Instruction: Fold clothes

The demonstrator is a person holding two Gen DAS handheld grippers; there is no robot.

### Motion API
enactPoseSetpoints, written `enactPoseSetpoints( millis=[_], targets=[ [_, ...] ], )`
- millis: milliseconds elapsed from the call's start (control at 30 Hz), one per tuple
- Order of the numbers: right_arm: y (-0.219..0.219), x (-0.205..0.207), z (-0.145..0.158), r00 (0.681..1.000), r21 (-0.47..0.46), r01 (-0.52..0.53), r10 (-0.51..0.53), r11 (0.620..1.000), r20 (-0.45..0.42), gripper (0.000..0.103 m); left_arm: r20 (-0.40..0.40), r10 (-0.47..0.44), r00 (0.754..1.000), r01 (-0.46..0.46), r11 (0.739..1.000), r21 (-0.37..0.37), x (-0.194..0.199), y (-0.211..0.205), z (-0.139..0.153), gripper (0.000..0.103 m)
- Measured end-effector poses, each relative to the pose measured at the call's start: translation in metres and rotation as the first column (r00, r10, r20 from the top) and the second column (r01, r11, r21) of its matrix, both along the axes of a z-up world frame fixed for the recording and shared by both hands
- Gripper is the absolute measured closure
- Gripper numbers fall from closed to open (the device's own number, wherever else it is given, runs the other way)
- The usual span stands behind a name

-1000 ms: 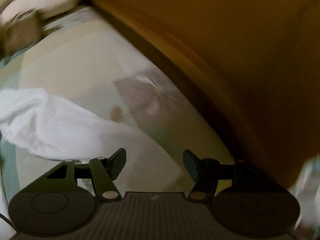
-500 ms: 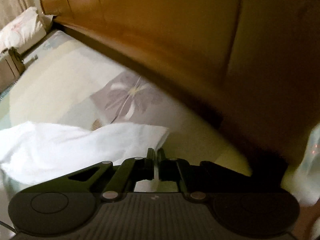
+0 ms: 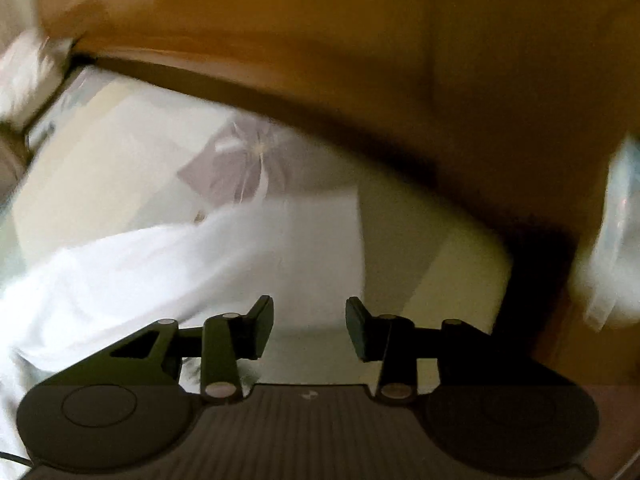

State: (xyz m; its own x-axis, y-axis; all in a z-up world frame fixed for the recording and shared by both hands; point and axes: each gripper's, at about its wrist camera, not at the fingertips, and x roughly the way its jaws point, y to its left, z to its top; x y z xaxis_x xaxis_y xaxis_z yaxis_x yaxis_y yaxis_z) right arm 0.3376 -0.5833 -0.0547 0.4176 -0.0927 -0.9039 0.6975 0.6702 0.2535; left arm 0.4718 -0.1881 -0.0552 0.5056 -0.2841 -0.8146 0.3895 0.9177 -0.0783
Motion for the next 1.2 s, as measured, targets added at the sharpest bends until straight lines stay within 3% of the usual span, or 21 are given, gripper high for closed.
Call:
enactPoseSetpoints(
  millis=[133, 167, 200, 367, 533, 600, 700, 800, 933, 1100, 1200],
  targets=[
    [-0.013, -0.008, -0.015, 0.979, 0.128, 0.17, -0.182, 0.977, 0.088, 0.061, 0.001, -0.005, 1.0, 0.005, 1.0, 0.006, 0.001, 0.004, -0.001, 0.017],
    [-0.016, -0.007, -0.016, 0.975, 0.129, 0.188, -0.201, 0.974, 0.096, 0.069, 0.0, -0.005, 1.0, 0.005, 1.0, 0.008, 0.001, 0.005, -0.002, 0.017],
    [-0.019, -0.006, -0.017, 0.971, 0.125, 0.202, -0.215, 0.971, 0.1, 0.096, -0.001, -0.005, 1.0, 0.005, 1.0, 0.009, 0.001, 0.005, -0.002, 0.017],
    [-0.022, 0.003, -0.001, 0.989, 0.01, 0.144, -0.144, 0.99, 0.045, 0.096, 0.004, -0.003, 1.0, 0.003, 1.0, 0.0, 0.002, 0.01, 0.001, 0.017],
    [-0.017, 0.021, 0.012, 0.993, -0.109, 0.078, -0.087, 0.991, -0.08, 0.077, 0.012, 0.004, 1.0, -0.004, 1.0, -0.004, 0.005, 0.015, 0.002, 0.017],
    [-0.002, 0.031, 0.021, 0.998, -0.172, -0.018, 0.008, 0.985, -0.061, 0.076, 0.014, 0.009, 1.0, -0.009, 1.0, -0.004, 0.005, 0.018, 0.002, 0.017],
    [0.022, 0.047, 0.035, 0.986, -0.269, -0.165, 0.162, 0.949, -0.035, 0.065, 0.011, 0.009, 1.0, -0.009, 1.0, 0.003, 0.004, 0.021, 0.0, 0.017],
    [0.053, 0.09, 0.031, 0.926, -0.318, -0.369, 0.375, 0.873, -0.043, 0.062, 0.012, 0.006, 1.0, -0.006, 1.0, 0.017, 0.002, 0.024, -0.001, 0.017],
    [0.07, 0.14, 0.014, 0.81, -0.371, -0.564, 0.581, 0.738, -0.077, 0.061, 0.012, -0.009, 1.0, 0.008, 0.999, 0.035, -0.001, 0.031, -0.001, 0.017],
    [0.03, 0.149, 0.008, 0.664, -0.3, -0.739, 0.726, 0.603, -0.177, 0.06, 0.012, -0.03, 0.999, 0.029, 0.998, 0.054, -0.003, 0.04, -0.003, 0.017],
    [0.003, 0.153, 0.003, 0.582, -0.215, -0.813, 0.776, 0.542, -0.245, 0.06, 0.004, -0.027, 1.0, 0.027, 0.998, 0.055, -0.003, 0.04, -0.004, 0.017]
  ],
)
